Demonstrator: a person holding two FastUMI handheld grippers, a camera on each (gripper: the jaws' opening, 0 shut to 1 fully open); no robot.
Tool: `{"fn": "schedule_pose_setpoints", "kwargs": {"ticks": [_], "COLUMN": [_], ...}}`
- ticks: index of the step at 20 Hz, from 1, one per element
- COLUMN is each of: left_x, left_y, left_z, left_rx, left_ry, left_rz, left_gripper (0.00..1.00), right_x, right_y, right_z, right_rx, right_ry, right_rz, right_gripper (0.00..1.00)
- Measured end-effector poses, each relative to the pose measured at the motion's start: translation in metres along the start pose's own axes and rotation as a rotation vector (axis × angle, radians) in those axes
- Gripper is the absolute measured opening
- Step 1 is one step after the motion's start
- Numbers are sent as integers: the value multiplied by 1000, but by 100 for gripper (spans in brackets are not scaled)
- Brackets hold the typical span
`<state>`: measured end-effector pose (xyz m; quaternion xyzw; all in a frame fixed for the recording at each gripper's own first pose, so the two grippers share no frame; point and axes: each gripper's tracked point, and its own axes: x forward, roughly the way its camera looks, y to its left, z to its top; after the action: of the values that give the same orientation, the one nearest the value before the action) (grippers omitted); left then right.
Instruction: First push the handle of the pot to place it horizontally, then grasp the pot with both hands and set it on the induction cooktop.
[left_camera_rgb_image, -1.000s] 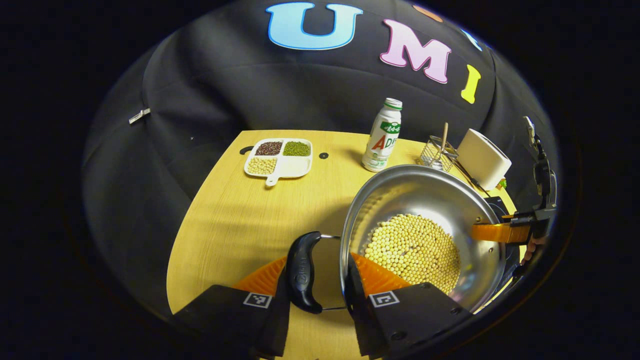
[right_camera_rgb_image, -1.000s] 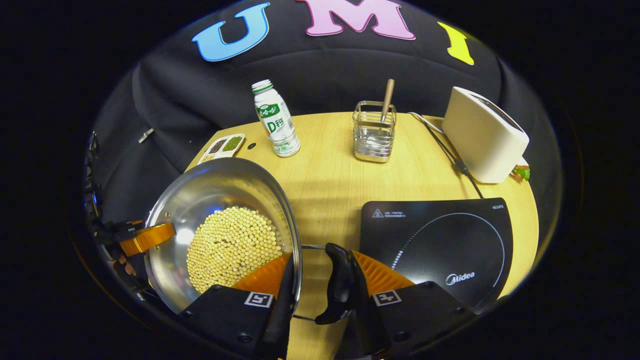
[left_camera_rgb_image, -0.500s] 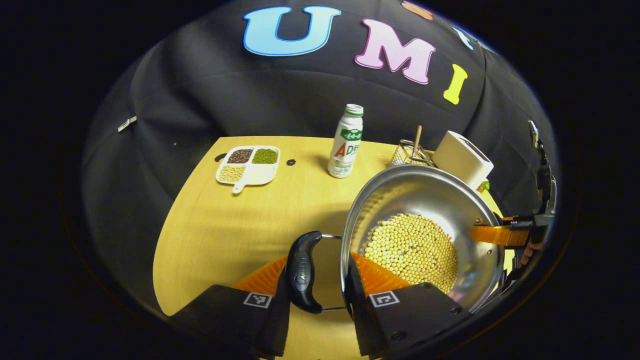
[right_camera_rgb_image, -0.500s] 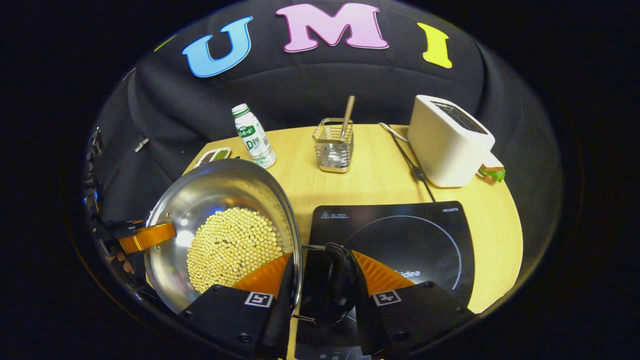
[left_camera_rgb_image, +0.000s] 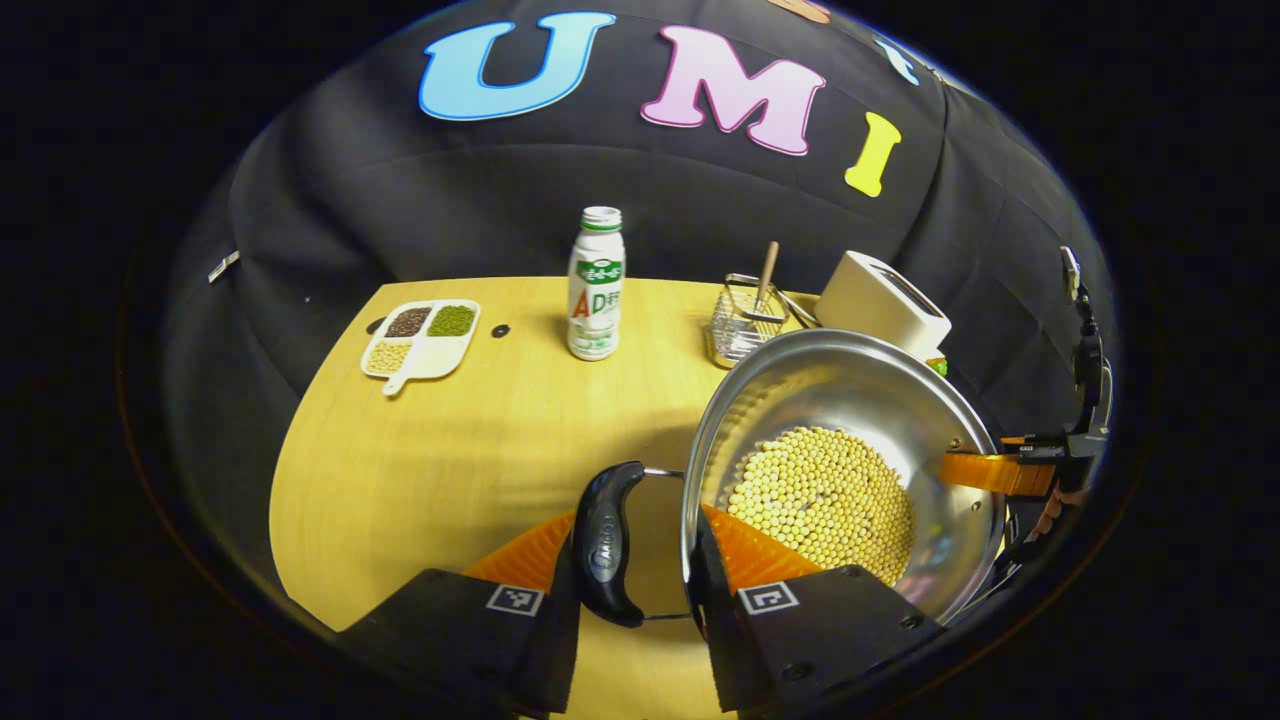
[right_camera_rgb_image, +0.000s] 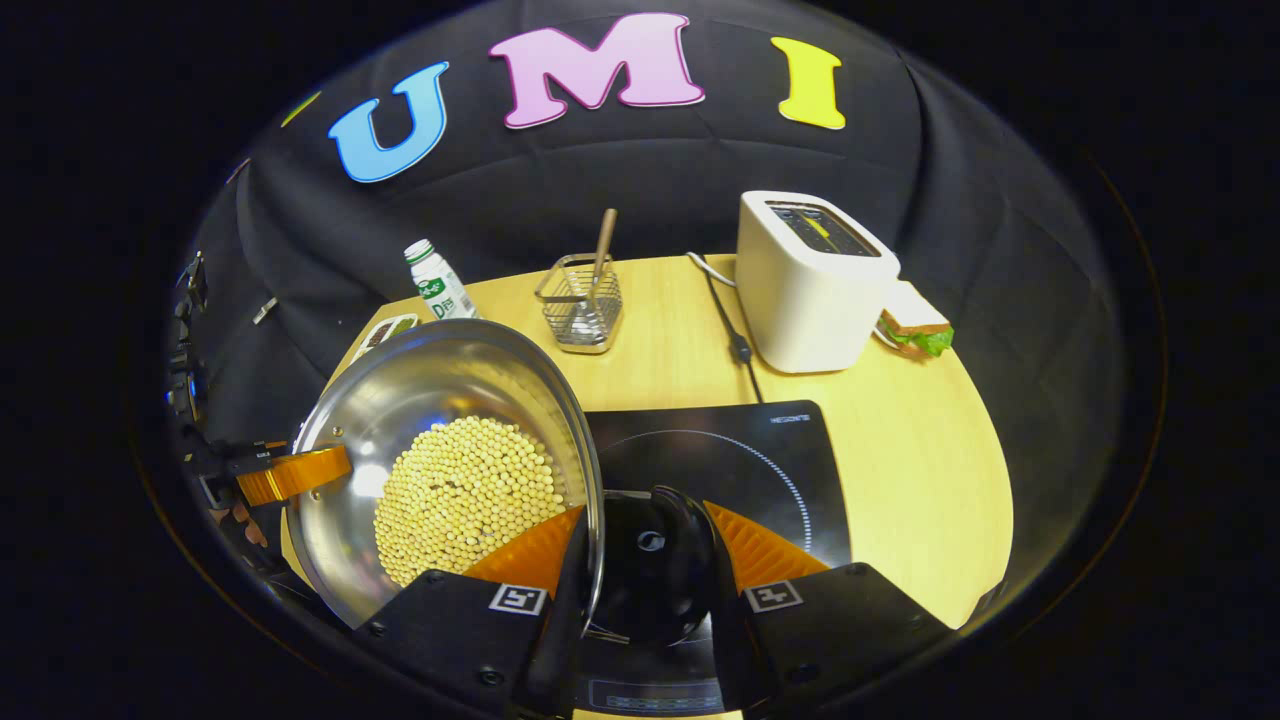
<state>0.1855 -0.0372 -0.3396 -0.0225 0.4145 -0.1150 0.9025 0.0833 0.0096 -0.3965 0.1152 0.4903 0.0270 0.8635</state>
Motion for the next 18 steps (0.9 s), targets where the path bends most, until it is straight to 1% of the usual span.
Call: {"fn": "schedule_pose_setpoints", "kwargs": {"ticks": [7,11,15,18], "left_x": [29,46,60,68], "left_y": [-76,-107,-123,-127], "left_z": [3,0,-4,-10], "left_rx": [20,18,20,20], "left_ry": [24,39,48,56], "left_rz": [-32,-39,-31,-22], "left_gripper": [56,56,56,56], "right_x": [-2,3,12,20], "right_y": [-79,-118,-138,-143], "right_z": [1,0,-4,-8], "right_rx": [22,25,32,32], "right_ry": [29,50,71,86], "right_rz": [-32,-42,-37,-30], "right_gripper": [57,57,57,57]}}
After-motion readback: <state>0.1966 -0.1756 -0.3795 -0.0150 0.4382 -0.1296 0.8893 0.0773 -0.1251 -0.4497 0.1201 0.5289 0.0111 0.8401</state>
